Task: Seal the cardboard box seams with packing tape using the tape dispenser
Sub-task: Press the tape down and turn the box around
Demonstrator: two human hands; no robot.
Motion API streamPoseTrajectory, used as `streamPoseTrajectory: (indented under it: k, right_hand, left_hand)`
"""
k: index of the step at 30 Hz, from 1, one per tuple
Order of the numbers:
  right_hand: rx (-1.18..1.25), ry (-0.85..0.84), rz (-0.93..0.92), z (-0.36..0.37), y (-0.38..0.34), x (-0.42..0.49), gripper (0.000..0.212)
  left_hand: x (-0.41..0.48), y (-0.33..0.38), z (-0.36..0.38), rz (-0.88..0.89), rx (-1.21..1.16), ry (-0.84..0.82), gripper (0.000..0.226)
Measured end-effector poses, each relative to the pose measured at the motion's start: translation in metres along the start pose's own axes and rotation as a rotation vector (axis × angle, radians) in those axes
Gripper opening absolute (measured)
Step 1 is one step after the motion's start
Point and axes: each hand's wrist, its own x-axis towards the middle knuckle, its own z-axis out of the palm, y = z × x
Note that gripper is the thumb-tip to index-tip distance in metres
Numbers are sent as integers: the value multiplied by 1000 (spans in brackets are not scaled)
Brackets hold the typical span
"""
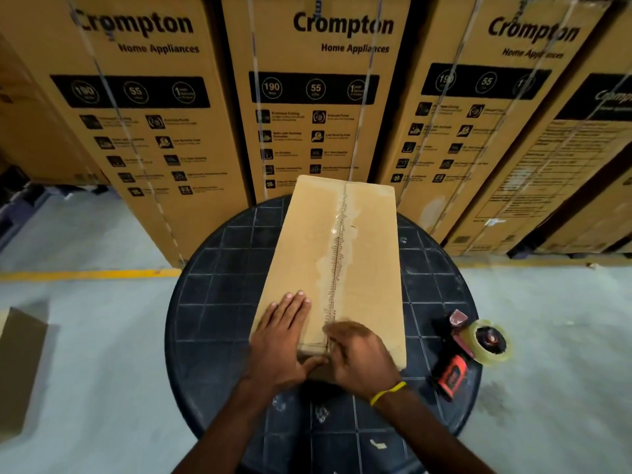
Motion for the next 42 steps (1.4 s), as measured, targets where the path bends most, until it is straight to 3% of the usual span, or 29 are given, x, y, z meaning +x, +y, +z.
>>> streamPoseTrajectory:
  k: [4, 6, 13, 19, 29, 34, 37, 39, 42]
  right_hand:
    - [-199, 9, -22, 17, -5, -22, 49]
    - [-191, 22, -35, 16, 0, -36, 49]
    - [6, 181, -4, 3, 21, -23, 19]
    - [-23, 173, -82, 17, 24, -21, 24]
    - [-20, 346, -319, 23, 59, -39, 23]
    - [-28, 417, -240, 6, 109, -61, 14]
    - [-95, 419, -227, 0, 115, -70, 24]
    - [-90, 437, -109, -1, 115, -74, 18]
    - [87, 498, 208, -3, 126, -85, 32]
  left_hand:
    - [8, 27, 2, -78, -10, -21, 102]
    - [4, 37, 8, -115, -3, -17, 104]
    - [-3, 41, 12, -143, 26, -3, 111]
    - [-5, 42, 14, -149, 20, 29, 109]
    - [-3, 36, 14, -143, 10, 61, 114]
    - [-4, 36, 14, -147, 23, 55, 117]
    - [3, 46, 8, -176, 16, 14, 128]
    - [11, 56, 5, -125, 23, -8, 130]
    - [19, 76, 10, 5, 44, -13, 116]
